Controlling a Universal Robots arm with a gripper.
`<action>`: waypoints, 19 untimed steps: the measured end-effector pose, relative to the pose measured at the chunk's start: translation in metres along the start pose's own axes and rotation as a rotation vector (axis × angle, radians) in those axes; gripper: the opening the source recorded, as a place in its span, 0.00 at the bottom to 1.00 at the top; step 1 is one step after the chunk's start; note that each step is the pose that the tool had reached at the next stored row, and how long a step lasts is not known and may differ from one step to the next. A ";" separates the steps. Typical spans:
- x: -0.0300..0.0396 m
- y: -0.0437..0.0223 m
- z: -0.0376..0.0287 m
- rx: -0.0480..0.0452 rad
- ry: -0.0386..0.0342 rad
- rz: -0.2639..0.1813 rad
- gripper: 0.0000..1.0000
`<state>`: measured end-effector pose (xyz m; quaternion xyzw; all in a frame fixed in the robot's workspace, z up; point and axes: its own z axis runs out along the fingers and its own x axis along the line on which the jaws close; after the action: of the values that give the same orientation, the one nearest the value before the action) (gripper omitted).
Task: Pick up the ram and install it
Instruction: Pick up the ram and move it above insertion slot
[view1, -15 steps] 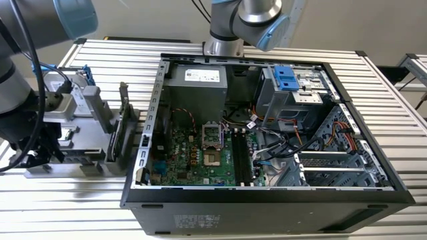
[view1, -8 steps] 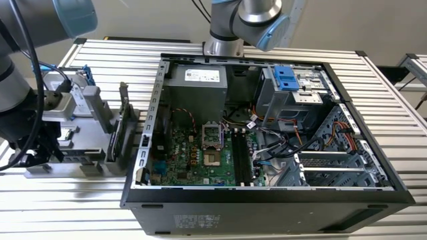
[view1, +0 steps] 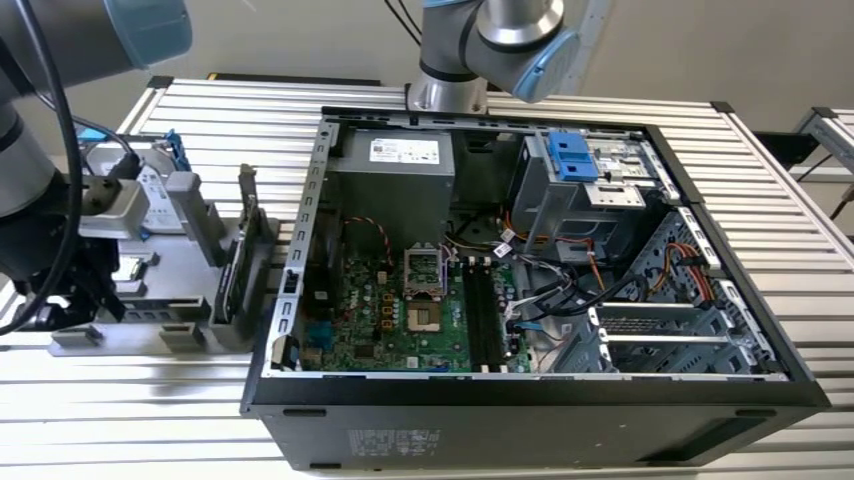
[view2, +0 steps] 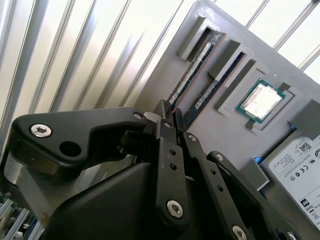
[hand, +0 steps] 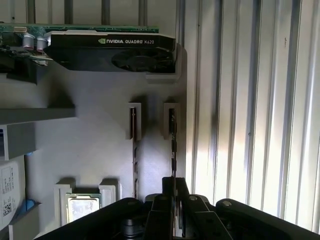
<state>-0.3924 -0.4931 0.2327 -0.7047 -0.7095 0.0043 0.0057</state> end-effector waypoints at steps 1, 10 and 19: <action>0.0000 0.0000 -0.0007 -0.0001 0.0001 0.000 0.00; 0.0000 -0.0001 -0.0081 0.0000 0.0000 0.000 0.00; 0.0000 -0.0002 -0.0157 0.0000 0.0000 0.001 0.00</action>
<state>-0.3924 -0.4931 0.2484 -0.7049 -0.7093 0.0043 0.0056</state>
